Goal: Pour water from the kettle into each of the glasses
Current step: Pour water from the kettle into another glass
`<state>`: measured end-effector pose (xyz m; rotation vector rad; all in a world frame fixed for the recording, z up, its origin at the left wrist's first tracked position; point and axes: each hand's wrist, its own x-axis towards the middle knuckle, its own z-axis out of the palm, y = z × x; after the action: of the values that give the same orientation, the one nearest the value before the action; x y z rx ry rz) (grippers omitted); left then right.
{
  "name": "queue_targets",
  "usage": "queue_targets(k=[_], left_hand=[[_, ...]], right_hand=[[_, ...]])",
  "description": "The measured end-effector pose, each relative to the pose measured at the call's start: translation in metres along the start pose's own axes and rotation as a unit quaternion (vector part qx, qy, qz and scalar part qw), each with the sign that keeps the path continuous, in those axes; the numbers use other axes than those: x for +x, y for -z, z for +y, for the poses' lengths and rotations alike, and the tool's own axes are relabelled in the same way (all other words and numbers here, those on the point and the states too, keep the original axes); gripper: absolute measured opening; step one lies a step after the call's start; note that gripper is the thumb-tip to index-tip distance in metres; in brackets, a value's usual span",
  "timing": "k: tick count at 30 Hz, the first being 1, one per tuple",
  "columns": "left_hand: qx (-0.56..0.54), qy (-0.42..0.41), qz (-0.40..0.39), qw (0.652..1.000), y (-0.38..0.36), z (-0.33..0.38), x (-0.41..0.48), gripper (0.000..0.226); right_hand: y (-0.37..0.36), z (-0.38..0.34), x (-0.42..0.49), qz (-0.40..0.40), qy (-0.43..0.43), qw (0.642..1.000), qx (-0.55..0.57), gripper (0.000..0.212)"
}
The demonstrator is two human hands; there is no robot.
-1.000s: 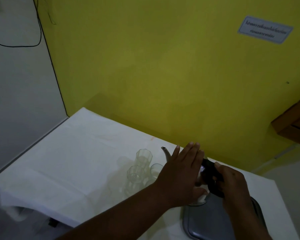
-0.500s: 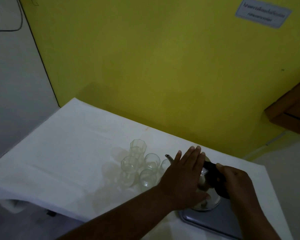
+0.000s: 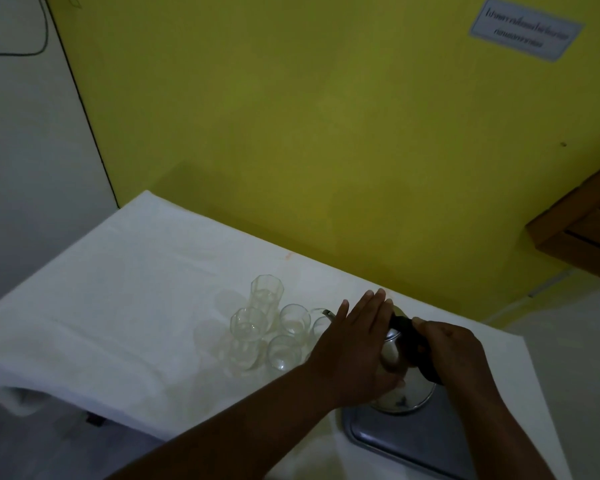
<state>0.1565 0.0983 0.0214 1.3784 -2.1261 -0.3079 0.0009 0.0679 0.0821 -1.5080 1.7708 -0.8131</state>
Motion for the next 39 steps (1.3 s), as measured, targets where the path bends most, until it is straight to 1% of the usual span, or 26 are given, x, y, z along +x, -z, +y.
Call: queue_targets(k=[4, 8, 11, 14, 19, 21, 23, 26, 30, 35, 39], left_hand=[[-0.01, 0.002, -0.001, 1.0, -0.001, 0.004, 0.001, 0.096], [-0.012, 0.009, 0.002, 1.0, -0.002, 0.004, 0.002, 0.097], [-0.012, 0.012, 0.002, 1.0, -0.002, 0.005, 0.004, 0.099], [-0.009, 0.012, 0.002, 1.0, -0.002, 0.008, 0.006, 0.1], [-0.018, 0.012, -0.002, 1.0, -0.002, 0.014, 0.007, 0.1], [-0.015, 0.01, 0.0, 1.0, -0.003, 0.015, 0.007, 0.098], [-0.005, 0.009, 0.005, 1.0, -0.005, 0.014, 0.008, 0.096], [-0.002, 0.015, 0.009, 1.0, -0.006, 0.013, 0.009, 0.098], [-0.002, 0.011, 0.018, 1.0, -0.007, 0.014, 0.01, 0.098], [-0.009, 0.009, 0.023, 1.0, -0.007, 0.014, 0.013, 0.098], [-0.01, 0.009, 0.026, 1.0, -0.007, 0.015, 0.014, 0.097]], right_hand=[[0.004, -0.002, 0.0, -0.006, 0.009, 1.0, -0.017, 0.039], [0.005, -0.001, 0.003, -0.017, 0.011, 0.999, -0.029, 0.037], [0.007, -0.004, 0.004, -0.031, 0.009, 0.999, -0.043, 0.03], [0.011, -0.005, 0.005, -0.022, 0.023, 0.998, -0.052, 0.035], [0.016, 0.001, 0.007, -0.031, 0.036, 0.995, -0.085, 0.032], [0.018, 0.001, 0.008, -0.037, 0.042, 0.995, -0.085, 0.031], [0.018, -0.001, 0.007, -0.031, 0.036, 0.997, -0.061, 0.033], [0.019, -0.003, 0.007, -0.019, 0.026, 0.999, -0.027, 0.04], [0.021, -0.005, 0.007, -0.017, 0.027, 0.999, -0.032, 0.053], [0.022, -0.004, 0.011, -0.016, 0.036, 0.999, -0.03, 0.053], [0.023, -0.003, 0.013, -0.016, 0.044, 0.998, -0.032, 0.048]])
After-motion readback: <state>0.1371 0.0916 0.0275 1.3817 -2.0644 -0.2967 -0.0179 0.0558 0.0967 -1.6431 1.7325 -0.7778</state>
